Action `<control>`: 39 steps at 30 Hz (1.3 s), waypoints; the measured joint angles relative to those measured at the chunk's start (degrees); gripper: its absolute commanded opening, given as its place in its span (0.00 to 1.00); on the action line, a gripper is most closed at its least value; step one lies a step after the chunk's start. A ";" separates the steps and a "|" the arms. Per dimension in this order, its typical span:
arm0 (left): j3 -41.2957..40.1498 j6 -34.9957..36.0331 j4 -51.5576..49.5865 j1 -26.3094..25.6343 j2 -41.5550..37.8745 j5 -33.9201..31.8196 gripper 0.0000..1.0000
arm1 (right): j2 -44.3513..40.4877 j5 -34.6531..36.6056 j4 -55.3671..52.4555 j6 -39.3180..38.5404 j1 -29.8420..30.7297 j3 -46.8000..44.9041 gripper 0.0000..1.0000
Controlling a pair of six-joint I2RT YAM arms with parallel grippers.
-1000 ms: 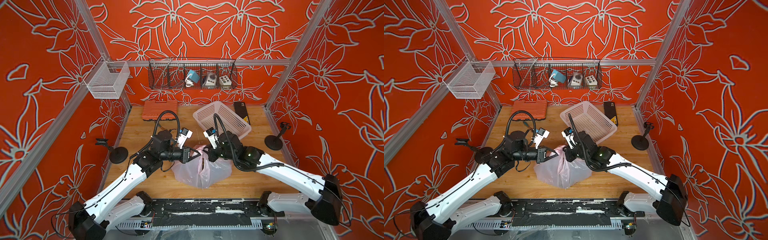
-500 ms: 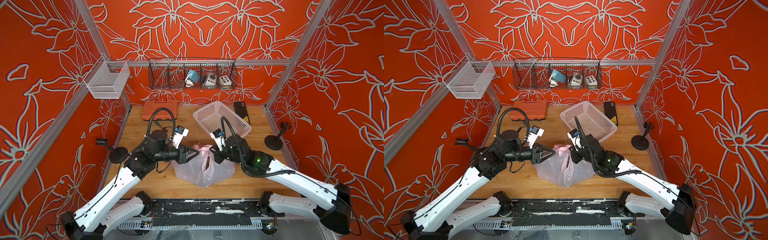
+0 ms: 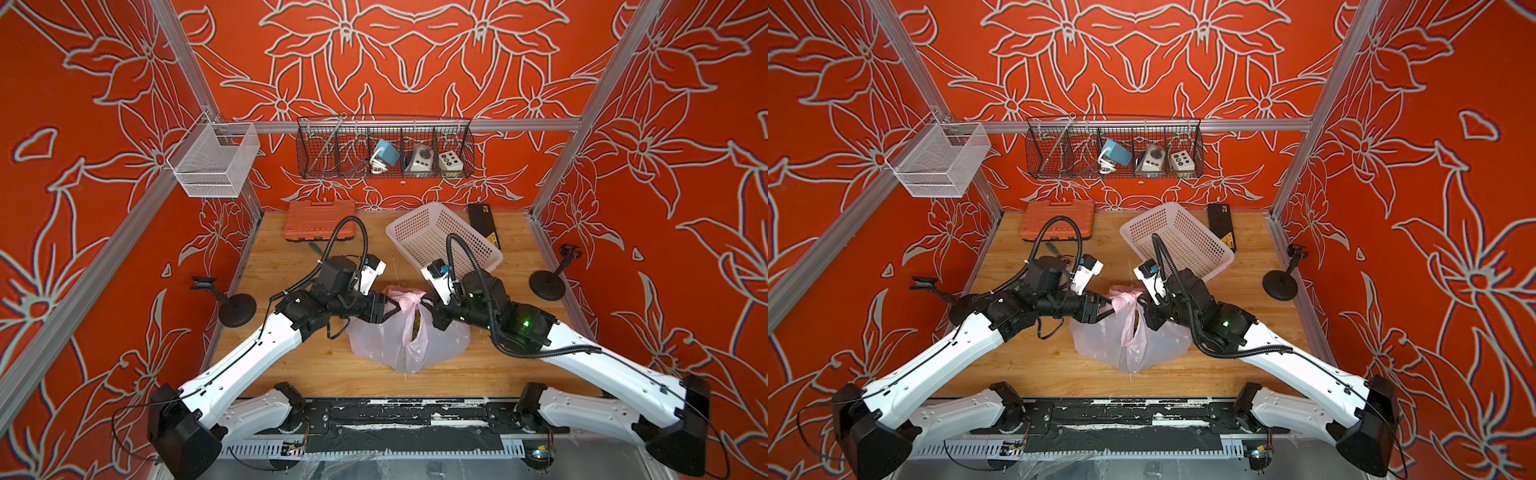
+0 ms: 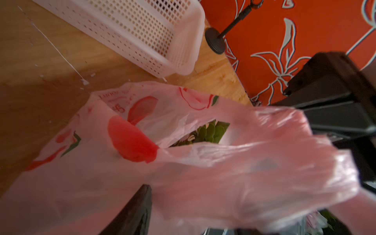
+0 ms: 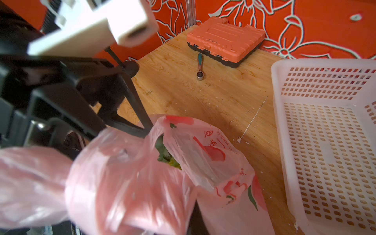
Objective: Place the pineapple into a plastic bag & tie a knot
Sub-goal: Cross the plastic bag at the center of the board.
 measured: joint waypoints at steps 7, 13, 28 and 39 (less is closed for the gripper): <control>-2.34 1.77 2.05 -0.20 -9.07 4.59 0.72 | -0.85 -2.71 -0.61 0.04 0.00 0.11 0.00; -2.36 2.58 2.99 -4.11 -6.88 4.87 0.72 | 0.66 -5.42 -0.81 0.52 -0.15 1.20 0.00; 0.13 4.92 0.96 -11.58 1.84 -10.21 0.34 | 0.63 -10.16 -1.66 2.25 -0.26 1.53 0.00; 3.06 2.54 -0.15 -11.76 5.70 -18.10 0.00 | -0.85 -10.21 -5.46 2.19 -0.26 1.64 0.00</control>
